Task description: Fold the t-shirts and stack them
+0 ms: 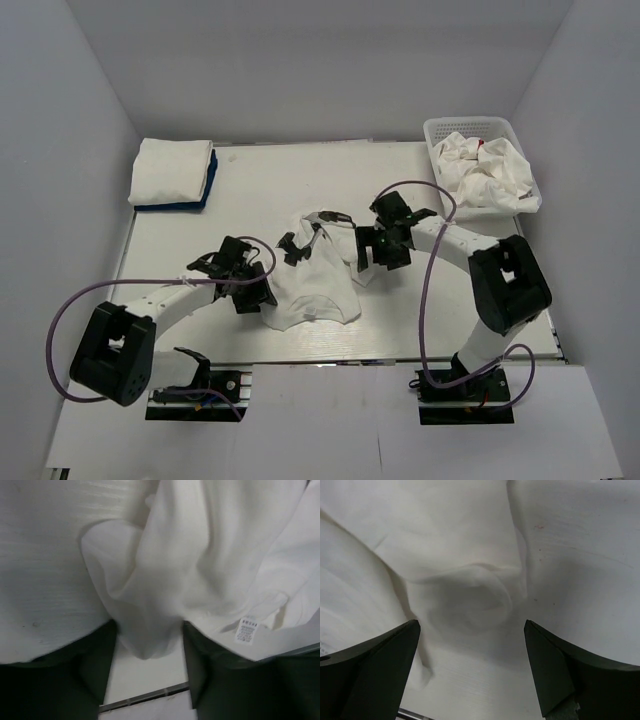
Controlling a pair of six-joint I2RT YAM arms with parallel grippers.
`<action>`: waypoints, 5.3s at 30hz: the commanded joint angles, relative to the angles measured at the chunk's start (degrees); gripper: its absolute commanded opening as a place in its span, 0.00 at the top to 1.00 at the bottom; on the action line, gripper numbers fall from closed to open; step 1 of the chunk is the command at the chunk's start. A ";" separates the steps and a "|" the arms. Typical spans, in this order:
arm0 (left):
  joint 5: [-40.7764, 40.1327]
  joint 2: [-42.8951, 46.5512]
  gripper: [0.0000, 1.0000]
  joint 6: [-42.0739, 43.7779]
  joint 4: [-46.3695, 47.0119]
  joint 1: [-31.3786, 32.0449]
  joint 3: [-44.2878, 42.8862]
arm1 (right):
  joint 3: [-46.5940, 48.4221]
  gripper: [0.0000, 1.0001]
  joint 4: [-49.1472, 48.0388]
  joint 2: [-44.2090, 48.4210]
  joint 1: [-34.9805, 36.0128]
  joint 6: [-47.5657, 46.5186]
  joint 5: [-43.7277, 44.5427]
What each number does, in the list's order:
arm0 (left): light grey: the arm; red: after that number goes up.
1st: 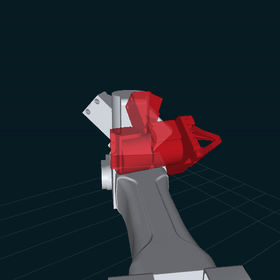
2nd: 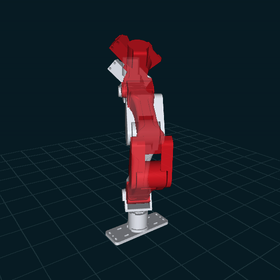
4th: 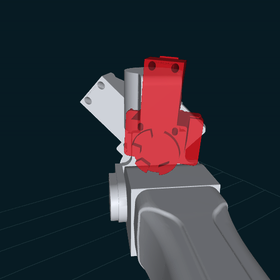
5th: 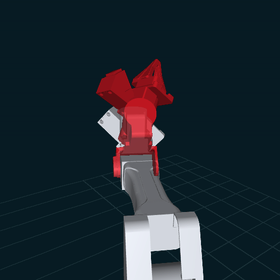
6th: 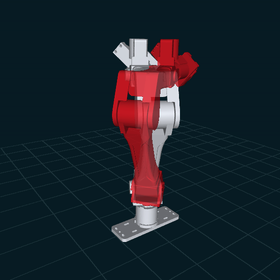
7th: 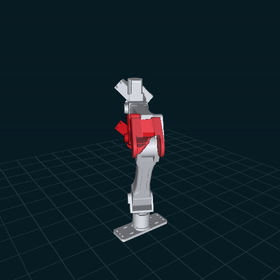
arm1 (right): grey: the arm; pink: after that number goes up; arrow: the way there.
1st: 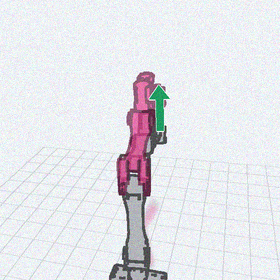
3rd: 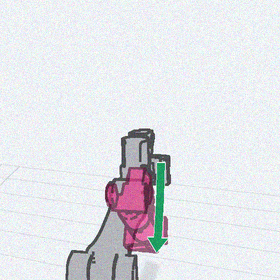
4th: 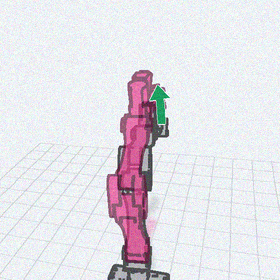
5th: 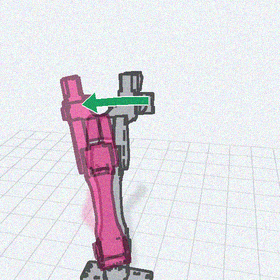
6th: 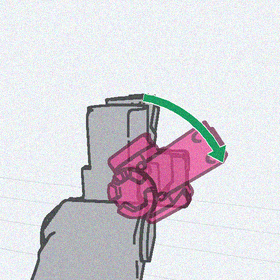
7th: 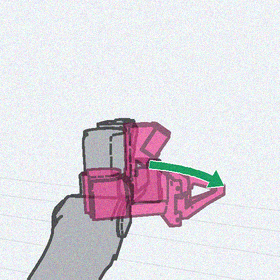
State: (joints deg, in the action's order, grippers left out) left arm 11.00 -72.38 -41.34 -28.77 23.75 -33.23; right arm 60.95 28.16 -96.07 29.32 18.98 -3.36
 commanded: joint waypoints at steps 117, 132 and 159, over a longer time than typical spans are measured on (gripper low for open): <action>-8.10 -40.73 0.55 21.13 -11.65 43.49 -47.01 | -1.71 0.10 -0.21 30.33 -33.27 13.27 0.02; -27.23 -40.22 1.00 12.43 -23.43 44.11 -55.44 | -7.24 0.14 -6.01 32.17 -34.51 8.53 -11.40; -42.30 -57.17 1.00 41.41 6.11 1.84 -101.86 | -3.39 0.10 -9.35 15.41 -18.78 -1.66 -12.64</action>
State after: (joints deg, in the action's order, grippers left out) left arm -32.10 -128.27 -6.87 -35.29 28.38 -132.68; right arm 53.28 21.52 -78.19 9.39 20.01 -16.88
